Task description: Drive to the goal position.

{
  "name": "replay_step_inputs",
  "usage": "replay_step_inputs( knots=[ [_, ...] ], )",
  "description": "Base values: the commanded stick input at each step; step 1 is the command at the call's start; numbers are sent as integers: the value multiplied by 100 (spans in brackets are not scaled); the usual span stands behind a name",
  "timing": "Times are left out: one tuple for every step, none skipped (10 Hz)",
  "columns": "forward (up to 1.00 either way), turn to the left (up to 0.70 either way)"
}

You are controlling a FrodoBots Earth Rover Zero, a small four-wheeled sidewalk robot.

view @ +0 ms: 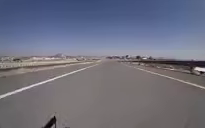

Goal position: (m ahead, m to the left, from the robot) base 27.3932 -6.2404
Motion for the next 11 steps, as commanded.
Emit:
replay_step_inputs(
  knots=[
    [100,0],
    [100,0],
    [100,0],
    [100,0],
    [100,0],
    [100,0],
    [100,0],
    [100,0],
    [100,0],
    [100,0],
    [100,0]
  ],
)
